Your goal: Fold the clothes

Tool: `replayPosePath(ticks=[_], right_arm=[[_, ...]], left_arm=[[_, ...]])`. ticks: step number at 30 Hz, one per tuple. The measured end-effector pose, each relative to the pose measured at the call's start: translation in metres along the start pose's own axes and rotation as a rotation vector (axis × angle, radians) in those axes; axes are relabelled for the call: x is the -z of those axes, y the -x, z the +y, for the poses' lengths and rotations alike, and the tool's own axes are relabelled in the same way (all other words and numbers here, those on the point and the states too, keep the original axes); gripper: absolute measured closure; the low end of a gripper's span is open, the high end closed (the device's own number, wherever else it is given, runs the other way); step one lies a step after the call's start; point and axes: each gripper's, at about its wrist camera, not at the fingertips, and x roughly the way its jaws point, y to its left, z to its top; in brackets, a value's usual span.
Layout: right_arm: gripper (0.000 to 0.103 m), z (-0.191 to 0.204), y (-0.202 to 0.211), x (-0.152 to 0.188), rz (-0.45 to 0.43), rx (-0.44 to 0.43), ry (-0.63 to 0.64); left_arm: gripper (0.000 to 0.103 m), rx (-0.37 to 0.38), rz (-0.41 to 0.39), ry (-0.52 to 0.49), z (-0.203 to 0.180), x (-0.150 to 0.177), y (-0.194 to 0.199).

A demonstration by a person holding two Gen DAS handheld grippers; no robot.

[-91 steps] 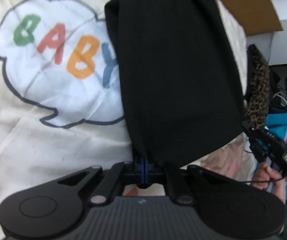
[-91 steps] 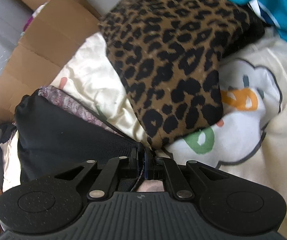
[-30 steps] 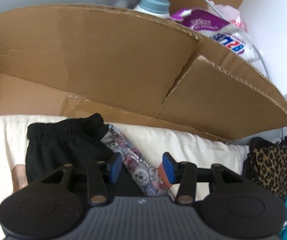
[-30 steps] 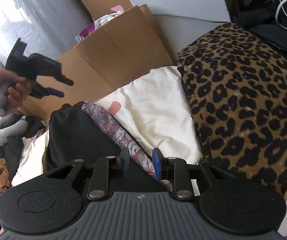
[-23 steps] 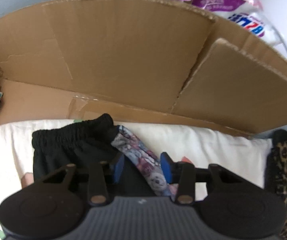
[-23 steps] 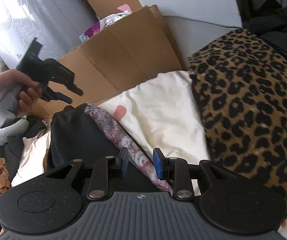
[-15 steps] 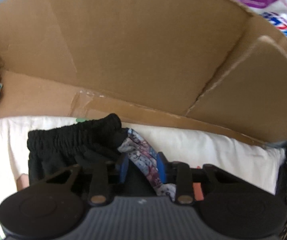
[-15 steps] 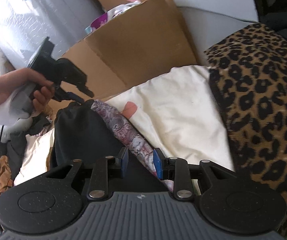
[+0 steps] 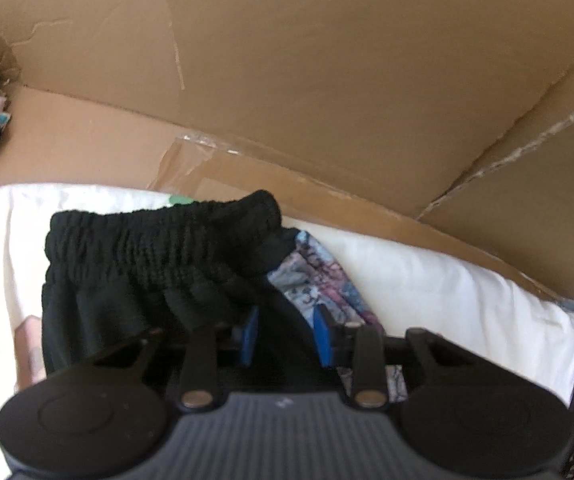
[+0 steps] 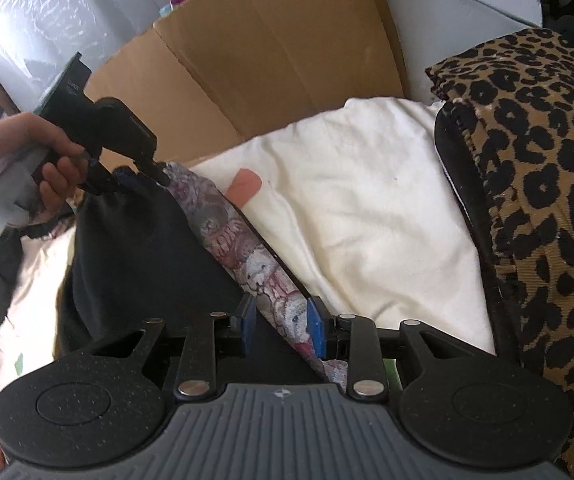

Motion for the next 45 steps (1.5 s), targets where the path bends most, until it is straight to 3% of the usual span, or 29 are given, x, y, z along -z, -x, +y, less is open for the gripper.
replayPosePath(ticks=[4, 6, 12, 16, 19, 28, 34, 35, 39, 45], right_arm=[[0.069, -0.003, -0.004, 0.003, 0.019, 0.009, 0.017], [0.061, -0.005, -0.007, 0.006, 0.040, 0.016, 0.025], [0.060, -0.006, -0.009, 0.014, 0.065, -0.010, 0.064], [0.061, -0.004, -0.007, 0.014, 0.063, -0.041, 0.095], [0.062, -0.004, -0.005, 0.012, 0.056, -0.056, 0.110], [0.062, 0.002, 0.003, -0.007, -0.013, -0.115, 0.122], [0.062, 0.013, -0.027, -0.006, 0.101, -0.090, 0.180], [0.063, 0.013, -0.030, -0.005, 0.117, -0.092, 0.173], [0.100, 0.011, -0.034, -0.005, 0.156, -0.103, 0.172], [0.103, 0.008, -0.015, -0.007, 0.105, -0.108, 0.153]], left_arm=[[0.074, -0.017, 0.008, 0.049, 0.004, 0.005, -0.002], [0.075, -0.021, 0.016, 0.071, 0.006, 0.007, -0.002], [0.077, -0.016, 0.026, 0.122, 0.015, 0.009, -0.008], [0.091, -0.006, 0.028, 0.140, 0.021, 0.009, -0.011], [0.097, -0.003, 0.035, 0.133, 0.023, 0.010, -0.009], [0.099, 0.014, 0.022, 0.079, 0.019, 0.004, 0.020], [0.099, 0.027, 0.014, 0.059, 0.016, 0.001, 0.033], [0.099, 0.031, 0.009, 0.059, 0.014, -0.001, 0.036], [0.099, 0.040, -0.007, 0.024, 0.005, -0.006, 0.047], [0.100, 0.050, -0.038, 0.009, -0.005, -0.011, 0.056]])
